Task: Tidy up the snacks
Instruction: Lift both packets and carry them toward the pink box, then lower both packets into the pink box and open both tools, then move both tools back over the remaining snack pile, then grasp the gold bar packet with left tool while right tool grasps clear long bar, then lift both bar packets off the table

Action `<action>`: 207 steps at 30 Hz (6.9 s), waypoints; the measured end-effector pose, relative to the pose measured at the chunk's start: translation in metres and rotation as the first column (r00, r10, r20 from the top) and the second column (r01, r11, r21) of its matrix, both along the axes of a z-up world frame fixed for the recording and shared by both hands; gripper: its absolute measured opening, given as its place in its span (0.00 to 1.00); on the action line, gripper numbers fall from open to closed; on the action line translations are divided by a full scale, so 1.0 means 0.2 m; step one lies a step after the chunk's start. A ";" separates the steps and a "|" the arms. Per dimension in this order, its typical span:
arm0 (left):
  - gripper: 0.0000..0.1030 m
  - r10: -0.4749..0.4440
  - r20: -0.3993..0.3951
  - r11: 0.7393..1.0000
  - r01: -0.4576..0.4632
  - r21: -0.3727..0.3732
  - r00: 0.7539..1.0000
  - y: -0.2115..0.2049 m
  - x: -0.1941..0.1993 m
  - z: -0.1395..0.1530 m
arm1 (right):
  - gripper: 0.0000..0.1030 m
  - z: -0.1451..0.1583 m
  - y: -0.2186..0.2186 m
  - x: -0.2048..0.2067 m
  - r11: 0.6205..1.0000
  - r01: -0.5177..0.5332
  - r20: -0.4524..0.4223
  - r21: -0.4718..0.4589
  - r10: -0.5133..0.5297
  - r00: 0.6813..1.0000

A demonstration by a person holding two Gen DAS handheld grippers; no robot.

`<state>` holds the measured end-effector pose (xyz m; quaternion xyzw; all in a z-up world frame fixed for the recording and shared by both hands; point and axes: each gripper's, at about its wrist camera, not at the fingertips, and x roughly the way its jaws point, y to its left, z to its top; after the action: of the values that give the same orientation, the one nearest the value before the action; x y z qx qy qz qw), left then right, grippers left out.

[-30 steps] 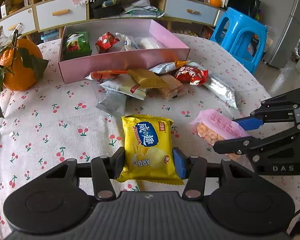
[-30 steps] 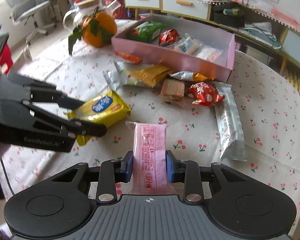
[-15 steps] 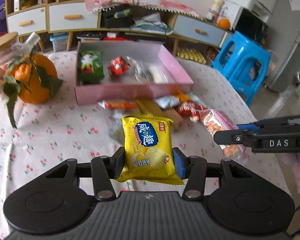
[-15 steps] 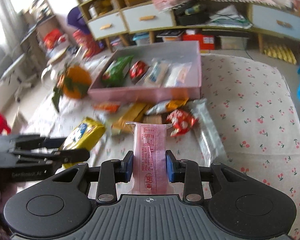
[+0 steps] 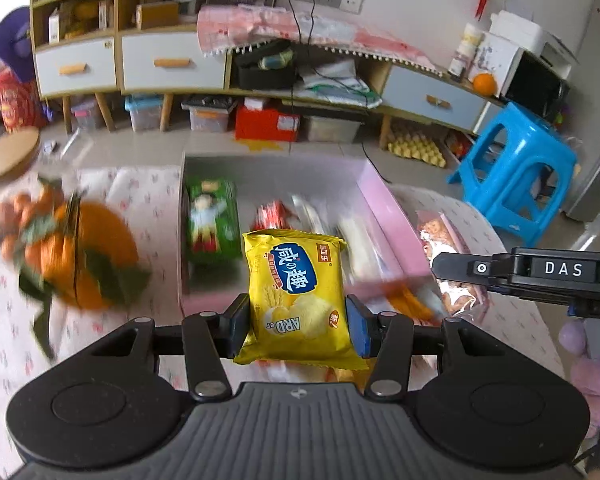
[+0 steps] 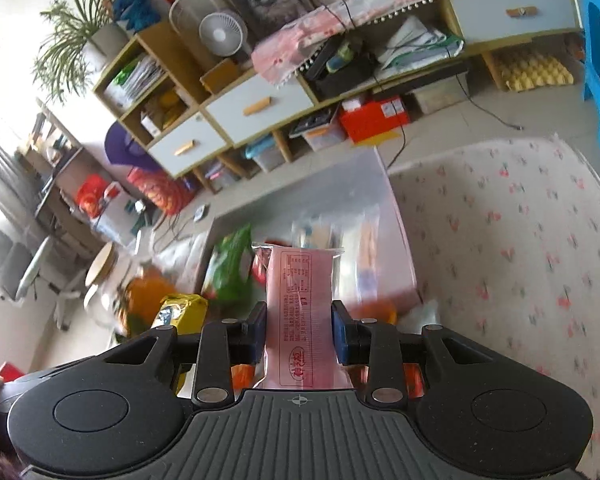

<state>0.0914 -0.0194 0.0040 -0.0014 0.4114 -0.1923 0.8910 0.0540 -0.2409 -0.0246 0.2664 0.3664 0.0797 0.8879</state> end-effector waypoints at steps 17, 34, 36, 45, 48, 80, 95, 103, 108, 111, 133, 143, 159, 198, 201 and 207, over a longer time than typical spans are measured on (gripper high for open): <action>0.45 0.003 0.029 0.997 -0.006 0.073 1.000 -0.21 0.48 -0.18 | 0.30 -0.23 -0.08 0.51 0.998 0.056 0.032 0.003 -0.056 0.998; 0.46 -0.065 -0.012 0.998 0.065 0.022 0.998 -0.25 0.57 -0.23 | 0.35 -0.30 -0.10 0.59 0.996 0.082 0.063 -0.034 -0.080 0.995; 0.52 -0.074 0.001 0.997 0.074 0.028 0.997 -0.27 0.57 -0.23 | 0.35 -0.28 -0.11 0.59 0.995 0.088 0.074 -0.036 -0.085 0.994; 0.82 -0.071 0.019 0.995 0.070 0.067 0.997 -0.28 0.51 -0.18 | 0.57 -0.25 -0.13 0.54 0.996 0.093 0.052 -0.005 -0.093 0.994; 0.87 -0.070 0.020 0.995 0.068 0.074 0.997 -0.28 0.46 -0.17 | 0.66 -0.21 -0.12 0.49 0.996 0.087 0.049 -0.018 -0.086 0.995; 0.99 0.023 0.033 0.995 -0.026 0.099 0.999 0.01 -0.16 -0.06 | 0.91 0.12 0.07 -0.20 0.959 0.089 0.008 -0.271 -0.090 0.996; 0.95 -0.168 0.135 0.980 0.151 0.126 0.976 -0.01 -0.32 -0.17 | 0.91 -0.06 0.08 -0.33 0.934 0.013 -0.083 -0.358 -0.045 0.995; 0.79 -0.208 0.142 0.976 0.196 0.097 0.968 -0.07 -0.28 -0.18 | 0.91 -0.14 -0.03 -0.27 0.926 0.038 -0.166 -0.376 -0.107 0.980; 0.61 -0.169 0.072 0.986 0.168 0.018 0.983 -0.13 -0.20 -0.18 | 0.91 -0.19 -0.12 -0.23 0.949 0.084 -0.218 -0.303 -0.155 0.964; 0.51 -0.125 -0.045 0.992 0.125 -0.019 0.991 -0.17 -0.11 -0.22 | 0.91 -0.22 -0.15 -0.21 0.957 0.111 -0.256 -0.269 -0.182 0.949; 0.27 -0.031 -0.098 0.990 0.044 0.132 0.995 -0.28 -0.07 -0.29 | 0.31 -0.32 -0.13 -0.18 0.973 0.019 -0.289 -0.230 -0.088 0.953; 0.27 -0.141 -0.150 0.983 0.156 0.095 0.979 -0.17 -0.17 -0.23 | 0.28 -0.30 -0.10 -0.33 0.985 -0.030 -0.346 -0.168 -0.030 0.938; 0.26 -0.273 -0.211 0.947 0.302 0.114 0.938 -0.02 -0.45 -0.29 | 0.34 -0.29 0.04 -0.51 0.971 -0.153 -0.380 -0.185 0.073 0.922; 0.28 -0.320 -0.136 0.918 0.342 0.201 0.938 -0.10 -0.51 -0.37 | 0.30 -0.31 0.23 -0.46 0.868 -0.228 -0.317 -0.442 0.087 0.945; 0.28 -0.318 -0.148 0.923 0.341 0.176 0.937 -0.09 -0.51 -0.35 | 0.29 -0.31 0.19 -0.46 0.898 -0.210 -0.329 -0.387 0.078 0.941; 0.28 -0.317 -0.150 0.932 0.337 0.133 0.936 -0.08 -0.51 -0.31 | 0.28 -0.27 0.14 -0.49 0.933 -0.179 -0.325 -0.312 0.073 0.943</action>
<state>-0.0112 -0.0358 -0.0584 0.1251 0.4750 -0.3049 0.8159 -0.0430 -0.2120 -0.0782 0.0954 0.5252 0.0307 0.8451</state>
